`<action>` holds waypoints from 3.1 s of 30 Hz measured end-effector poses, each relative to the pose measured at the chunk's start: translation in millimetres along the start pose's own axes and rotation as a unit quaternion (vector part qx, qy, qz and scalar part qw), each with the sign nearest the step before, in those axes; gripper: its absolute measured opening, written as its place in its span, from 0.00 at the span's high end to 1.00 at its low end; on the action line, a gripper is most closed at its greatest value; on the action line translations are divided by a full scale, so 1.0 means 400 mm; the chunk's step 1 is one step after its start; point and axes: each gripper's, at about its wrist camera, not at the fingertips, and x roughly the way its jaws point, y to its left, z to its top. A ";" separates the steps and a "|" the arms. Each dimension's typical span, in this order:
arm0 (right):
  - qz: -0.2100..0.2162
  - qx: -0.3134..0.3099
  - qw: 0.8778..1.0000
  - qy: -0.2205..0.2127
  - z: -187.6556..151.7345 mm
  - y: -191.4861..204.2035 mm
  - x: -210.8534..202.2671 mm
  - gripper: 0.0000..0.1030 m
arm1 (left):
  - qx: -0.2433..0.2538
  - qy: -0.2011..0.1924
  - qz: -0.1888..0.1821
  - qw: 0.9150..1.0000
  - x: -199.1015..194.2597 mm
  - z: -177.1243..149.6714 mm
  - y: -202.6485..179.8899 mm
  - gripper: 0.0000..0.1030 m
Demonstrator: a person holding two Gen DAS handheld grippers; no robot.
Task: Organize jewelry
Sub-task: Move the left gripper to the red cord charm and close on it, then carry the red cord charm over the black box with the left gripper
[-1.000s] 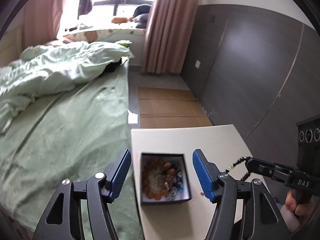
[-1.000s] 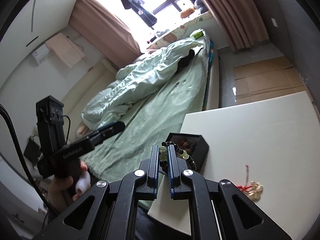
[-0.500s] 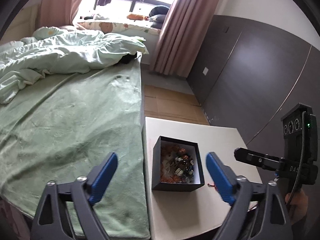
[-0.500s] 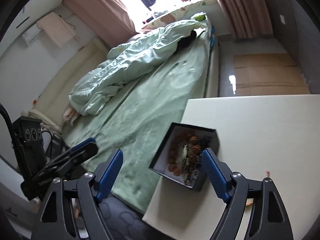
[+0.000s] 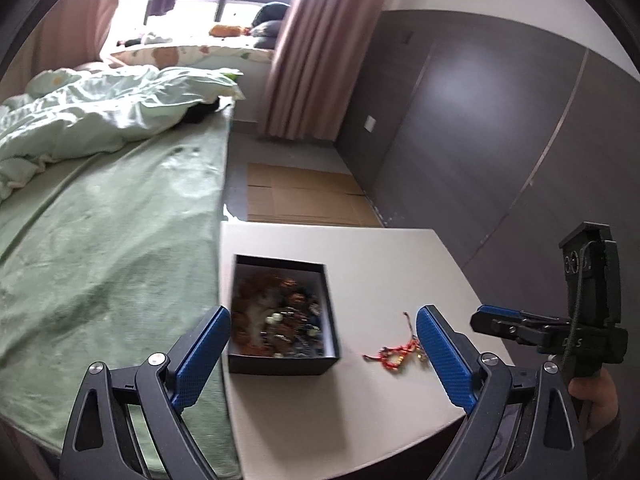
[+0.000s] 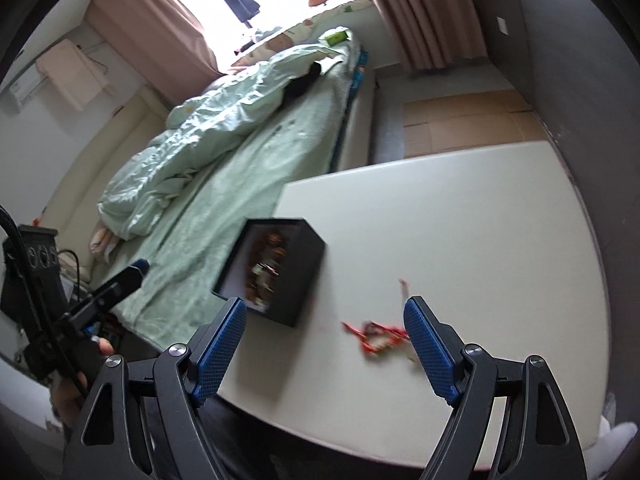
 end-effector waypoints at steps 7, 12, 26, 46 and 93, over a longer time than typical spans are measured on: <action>-0.020 0.019 1.000 0.010 -0.049 -0.086 -0.017 0.21 | 0.031 0.016 -0.021 0.999 0.049 -0.025 -0.087 0.09; -0.029 0.032 0.999 0.010 -0.087 -0.143 -0.022 0.25 | 0.054 0.044 -0.042 0.997 0.105 -0.042 -0.149 0.19; -0.007 0.064 0.998 -0.015 -0.147 -0.245 -0.048 0.36 | 0.081 0.151 -0.039 0.984 0.327 -0.066 -0.242 0.49; 0.041 0.108 0.993 -0.033 -0.162 -0.293 -0.046 0.36 | 0.108 0.217 0.030 0.970 0.457 -0.128 -0.212 0.95; -0.076 -0.195 0.973 0.097 -0.082 -0.014 0.262 0.85 | 0.010 0.120 0.032 0.992 0.194 0.033 0.028 0.96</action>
